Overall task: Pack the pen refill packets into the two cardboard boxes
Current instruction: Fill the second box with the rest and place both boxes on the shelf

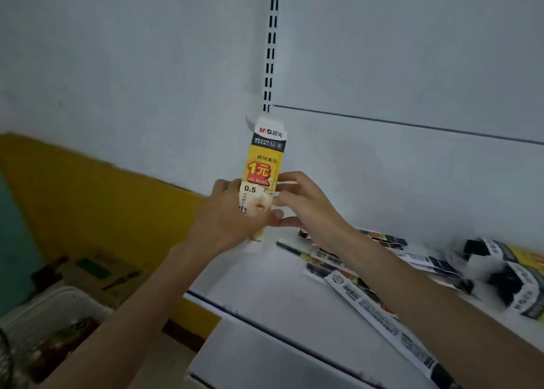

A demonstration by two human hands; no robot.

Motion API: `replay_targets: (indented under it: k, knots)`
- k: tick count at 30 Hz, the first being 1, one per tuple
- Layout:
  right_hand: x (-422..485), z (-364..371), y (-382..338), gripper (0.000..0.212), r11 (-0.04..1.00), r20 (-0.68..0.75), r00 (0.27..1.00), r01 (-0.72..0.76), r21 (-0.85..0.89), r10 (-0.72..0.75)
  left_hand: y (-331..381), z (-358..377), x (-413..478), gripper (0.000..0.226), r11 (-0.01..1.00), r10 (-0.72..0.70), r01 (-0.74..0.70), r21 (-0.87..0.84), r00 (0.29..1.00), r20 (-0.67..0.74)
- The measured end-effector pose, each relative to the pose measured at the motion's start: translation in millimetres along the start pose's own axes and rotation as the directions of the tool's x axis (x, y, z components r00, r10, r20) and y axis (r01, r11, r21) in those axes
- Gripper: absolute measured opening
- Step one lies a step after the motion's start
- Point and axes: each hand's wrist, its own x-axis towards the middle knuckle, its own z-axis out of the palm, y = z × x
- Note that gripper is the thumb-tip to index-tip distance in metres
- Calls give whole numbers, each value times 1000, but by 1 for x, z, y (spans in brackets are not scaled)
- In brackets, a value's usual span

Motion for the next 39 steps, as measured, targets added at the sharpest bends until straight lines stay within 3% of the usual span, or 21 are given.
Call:
replay_targets:
  k: [4,7,10,12,14,16,18,22,24,26,28,31,35,39]
  knots:
    - [-4,-6,4,23,996,-105,994,11,-92,-21,-2,1,9,64,996,37,-34,-81,999,30]
    - [-16,-26,-2,18,951,-47,999,6,-308,-22,0,2,7,62,975,28,-13,-221,998,65]
    - [-41,-60,-12,10,777,24,995,-64,-626,101,-2,7,5,63,934,-17,29,-356,999,36]
    - [-63,-77,-14,19,606,22,963,-151,-781,269,0,12,5,59,909,-21,21,-417,1000,6]
    - [-81,-81,-10,32,433,-12,893,-230,-872,451,5,18,5,53,875,-44,34,-483,999,-10]
    - [-93,-79,-2,39,346,-35,851,-250,-904,523,9,26,6,47,853,-48,40,-520,999,-2]
    - [-97,-79,4,37,358,-34,877,-230,-905,479,13,33,5,41,834,-46,54,-550,999,27]
    - [-93,-90,0,30,548,-81,969,-200,-812,233,20,39,3,36,811,-55,62,-582,998,30]
    - [-87,-96,-4,30,607,-130,981,-191,-772,144,21,40,1,36,812,-60,56,-582,998,13]
    - [-84,-103,-3,38,564,-139,974,-219,-796,181,22,40,-3,36,804,-69,53,-592,998,-5]
    - [-82,-109,6,41,448,-133,949,-254,-857,284,21,40,-9,34,794,-75,42,-607,997,-29]
    - [-80,-113,19,26,335,-118,957,-206,-919,266,17,41,-19,32,750,-91,21,-661,993,-73]
    - [-76,-114,14,17,417,-90,983,-151,-896,161,15,44,-30,30,720,-48,-16,-694,996,-73]
    - [-75,-118,18,14,436,-70,991,-115,-893,118,12,47,-32,27,737,-11,-48,-675,996,-83]
